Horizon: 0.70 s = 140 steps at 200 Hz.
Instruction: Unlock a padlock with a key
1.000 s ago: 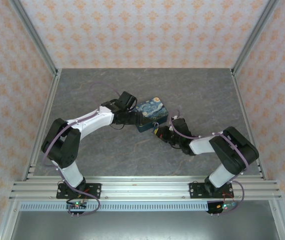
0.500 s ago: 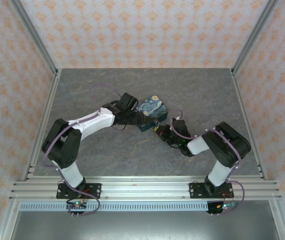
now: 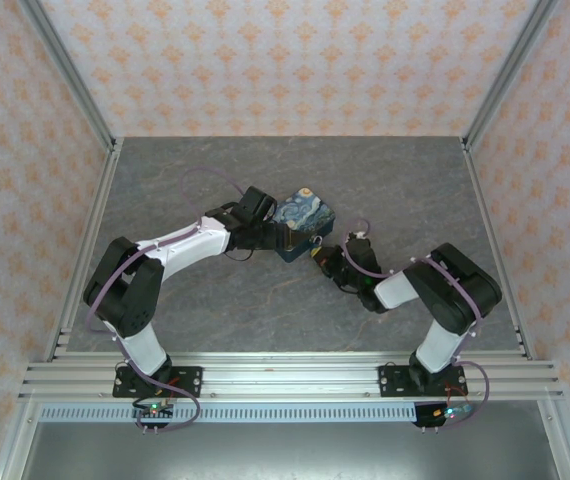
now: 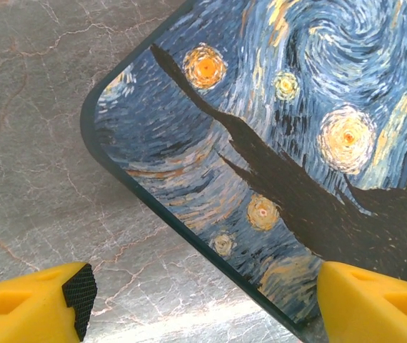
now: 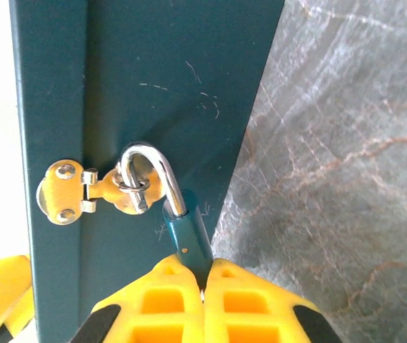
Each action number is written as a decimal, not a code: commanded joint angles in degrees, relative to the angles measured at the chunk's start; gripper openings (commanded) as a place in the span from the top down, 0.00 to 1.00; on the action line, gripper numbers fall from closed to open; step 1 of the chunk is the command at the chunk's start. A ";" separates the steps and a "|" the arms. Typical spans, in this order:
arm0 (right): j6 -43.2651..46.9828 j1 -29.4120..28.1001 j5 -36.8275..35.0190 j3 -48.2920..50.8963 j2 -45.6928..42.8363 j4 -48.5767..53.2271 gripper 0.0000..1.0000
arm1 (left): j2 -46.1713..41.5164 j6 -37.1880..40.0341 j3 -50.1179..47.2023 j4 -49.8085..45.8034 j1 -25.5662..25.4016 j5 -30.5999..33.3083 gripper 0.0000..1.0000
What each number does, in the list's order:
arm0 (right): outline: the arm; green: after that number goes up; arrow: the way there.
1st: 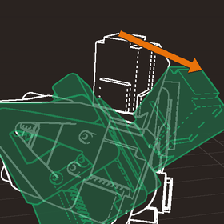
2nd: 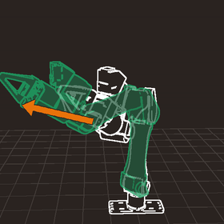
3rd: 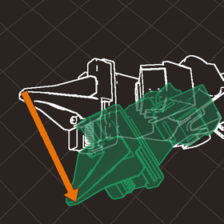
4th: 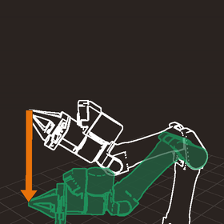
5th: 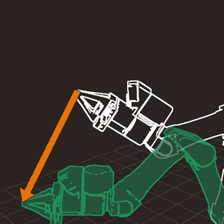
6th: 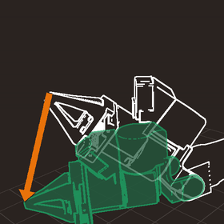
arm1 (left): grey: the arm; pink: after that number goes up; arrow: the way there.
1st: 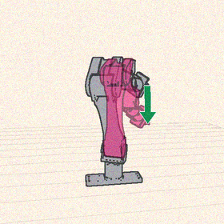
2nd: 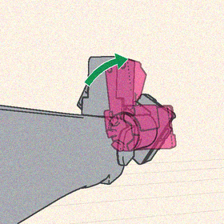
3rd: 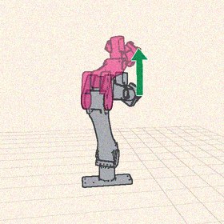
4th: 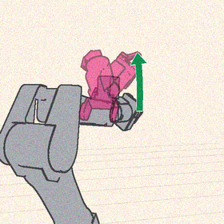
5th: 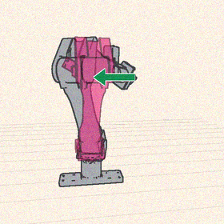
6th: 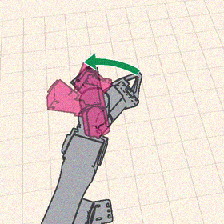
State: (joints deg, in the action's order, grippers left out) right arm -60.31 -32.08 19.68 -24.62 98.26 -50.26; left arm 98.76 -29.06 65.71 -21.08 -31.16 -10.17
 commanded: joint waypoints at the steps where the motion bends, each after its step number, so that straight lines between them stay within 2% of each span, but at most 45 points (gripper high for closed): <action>1: -2.55 2.16 -4.71 -1.67 2.03 -5.03 1.00 | 2.27 0.05 -2.60 -5.06 -0.31 1.73 0.19; 69: -4.89 3.89 -4.43 -3.13 4.48 -9.22 1.00 | 2.14 -0.21 -3.57 -4.68 -0.36 0.95 0.20; 140: -5.30 7.62 -2.03 -6.11 4.89 -8.23 1.00 | 3.20 -0.82 -3.40 -4.24 -0.43 -0.23 0.21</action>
State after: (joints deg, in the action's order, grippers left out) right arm -65.17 -25.91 18.92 -28.03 102.80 -55.35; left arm 100.09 -29.95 63.70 -20.75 -31.16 -11.53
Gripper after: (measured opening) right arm 0.048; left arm 0.796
